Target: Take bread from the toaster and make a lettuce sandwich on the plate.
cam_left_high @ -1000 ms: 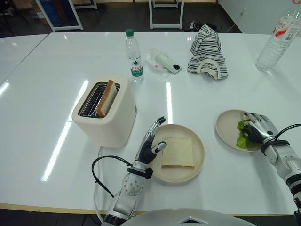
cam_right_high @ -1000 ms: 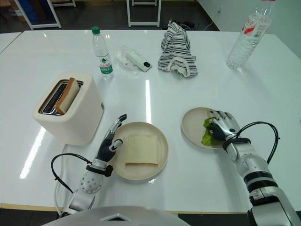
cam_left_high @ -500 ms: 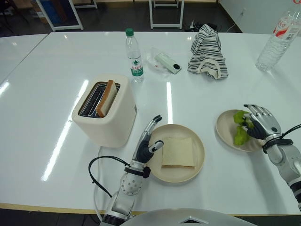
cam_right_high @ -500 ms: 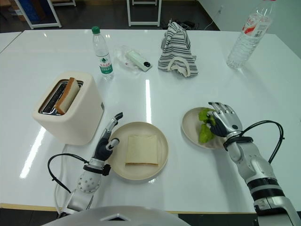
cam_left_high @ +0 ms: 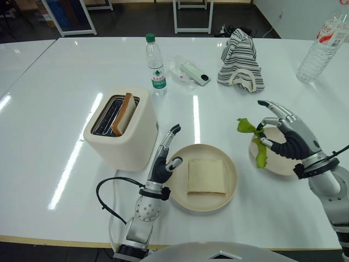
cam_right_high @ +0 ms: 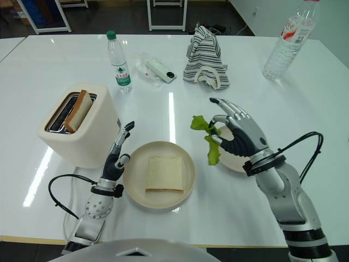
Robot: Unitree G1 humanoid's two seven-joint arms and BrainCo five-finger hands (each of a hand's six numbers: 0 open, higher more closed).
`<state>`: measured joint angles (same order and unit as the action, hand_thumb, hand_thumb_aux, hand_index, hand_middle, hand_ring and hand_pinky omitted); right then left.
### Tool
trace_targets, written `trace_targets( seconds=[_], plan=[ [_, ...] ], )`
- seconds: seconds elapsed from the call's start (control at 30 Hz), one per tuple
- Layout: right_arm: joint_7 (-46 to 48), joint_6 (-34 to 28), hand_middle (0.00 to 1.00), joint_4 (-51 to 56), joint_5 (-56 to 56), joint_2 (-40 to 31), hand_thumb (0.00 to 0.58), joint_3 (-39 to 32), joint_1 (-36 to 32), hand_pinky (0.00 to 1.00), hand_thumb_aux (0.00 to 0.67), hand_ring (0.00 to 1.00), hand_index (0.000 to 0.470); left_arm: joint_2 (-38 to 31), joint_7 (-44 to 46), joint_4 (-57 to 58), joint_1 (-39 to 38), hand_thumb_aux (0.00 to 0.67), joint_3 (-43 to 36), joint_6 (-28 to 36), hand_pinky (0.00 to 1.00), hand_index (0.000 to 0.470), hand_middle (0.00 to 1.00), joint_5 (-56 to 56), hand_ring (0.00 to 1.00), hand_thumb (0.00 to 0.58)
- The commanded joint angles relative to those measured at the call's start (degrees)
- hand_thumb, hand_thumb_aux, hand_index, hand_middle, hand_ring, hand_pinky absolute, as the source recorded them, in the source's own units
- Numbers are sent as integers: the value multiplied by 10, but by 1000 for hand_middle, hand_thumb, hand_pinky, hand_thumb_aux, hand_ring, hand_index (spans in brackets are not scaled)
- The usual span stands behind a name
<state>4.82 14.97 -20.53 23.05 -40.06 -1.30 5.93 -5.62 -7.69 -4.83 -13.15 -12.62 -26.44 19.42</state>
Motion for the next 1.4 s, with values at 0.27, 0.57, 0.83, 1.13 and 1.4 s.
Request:
trace_targets(
  seconds=[0.27,0.57,0.83,1.13,1.4],
  plan=[
    [22,11,0,64,124,88,580,-137,-26,0,670,0,470,-1,10,6,2,0,5,-1,0,0,0,-7,0,0],
    [-6,29,0,148,194,122,580,-193,-37,0,670,0,470,1,13,4,-3,0,3,2,0,0,0,-5,0,0],
    [-5,31,0,138,207,140,580,-208,-36,0,670,0,470,3,13,8,-3,0,2,2,0,0,0,-4,0,0],
    [4,31,0,112,213,146,580,-218,-24,0,670,0,470,4,12,11,-3,0,-2,4,0,0,0,-1,0,0],
    [3,28,0,128,228,139,580,-224,-21,0,670,0,470,5,12,14,-2,0,-4,4,0,0,0,0,0,0]
  ],
)
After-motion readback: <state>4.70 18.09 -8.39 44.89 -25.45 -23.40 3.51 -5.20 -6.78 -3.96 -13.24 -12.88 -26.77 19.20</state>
